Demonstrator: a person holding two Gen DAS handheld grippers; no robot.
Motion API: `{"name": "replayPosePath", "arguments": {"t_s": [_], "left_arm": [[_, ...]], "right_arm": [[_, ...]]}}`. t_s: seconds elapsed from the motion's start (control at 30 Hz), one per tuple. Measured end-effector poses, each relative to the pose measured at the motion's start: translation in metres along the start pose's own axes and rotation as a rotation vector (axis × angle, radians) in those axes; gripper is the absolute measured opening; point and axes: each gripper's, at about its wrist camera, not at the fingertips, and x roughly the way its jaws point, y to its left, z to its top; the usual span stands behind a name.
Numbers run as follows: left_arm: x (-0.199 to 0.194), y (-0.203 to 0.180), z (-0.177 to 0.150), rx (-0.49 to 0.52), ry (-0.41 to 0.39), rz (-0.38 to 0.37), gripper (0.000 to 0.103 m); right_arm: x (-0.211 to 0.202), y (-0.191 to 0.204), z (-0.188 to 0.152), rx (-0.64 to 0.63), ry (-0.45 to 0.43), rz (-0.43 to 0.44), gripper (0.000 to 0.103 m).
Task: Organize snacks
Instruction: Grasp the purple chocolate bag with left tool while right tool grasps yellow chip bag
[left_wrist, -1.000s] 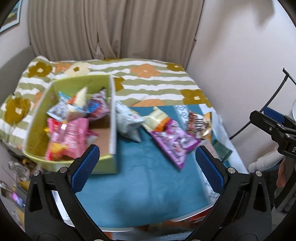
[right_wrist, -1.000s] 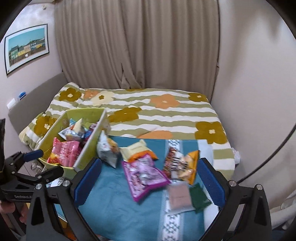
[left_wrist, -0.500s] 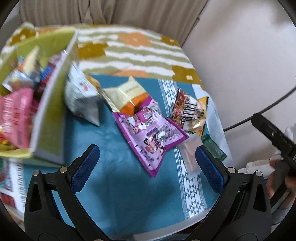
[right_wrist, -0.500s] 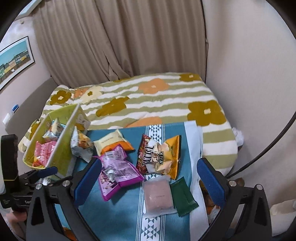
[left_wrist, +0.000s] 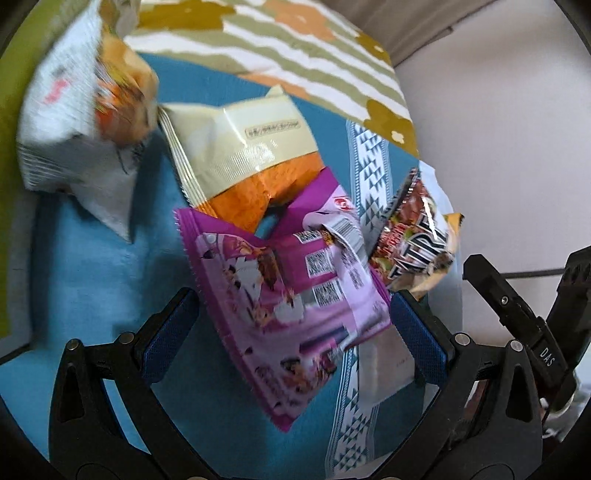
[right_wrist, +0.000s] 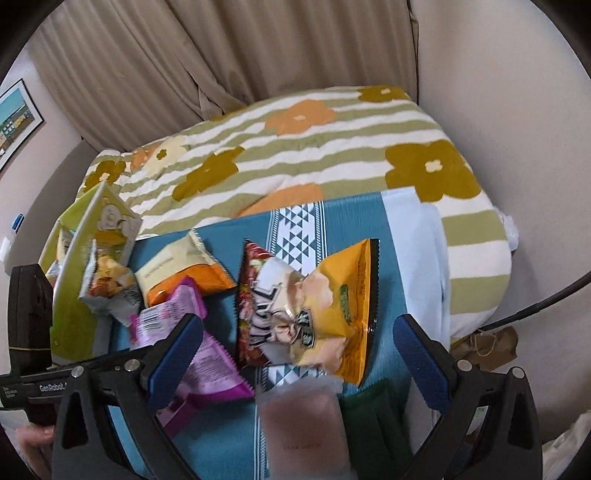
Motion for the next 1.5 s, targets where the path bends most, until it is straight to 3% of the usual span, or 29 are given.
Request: {"name": "replayPosePath", "arguments": {"t_s": [0.1,0.23,0.53,1.13,1.37,1.5], "left_arm": [[0.013,0.001,0.001,-0.013,0.033,0.003,0.101],[0.021,0.000,-0.001,-0.006,0.062,-0.008,0.088],[0.019,-0.007,-0.002,0.039,0.069,-0.006,0.077],[0.019,-0.004,-0.005,0.042,0.051,0.011,0.076],[0.016,-0.005,-0.009,0.035,0.030,0.021,0.076],[0.010,-0.008,-0.012,0.045,0.011,0.019,0.076]], "right_arm": [[0.013,-0.005,0.002,0.013,0.025,0.015,0.103],[0.026,-0.010,0.005,0.016,0.048,0.032,0.103],[0.047,-0.018,0.007,0.037,0.088,0.053,0.103],[0.078,-0.012,0.004,0.001,0.153,0.109,0.102],[0.076,-0.008,0.001,-0.020,0.138,0.153,0.075],[0.064,0.000,0.001,-0.052,0.107,0.134,0.071]]}}
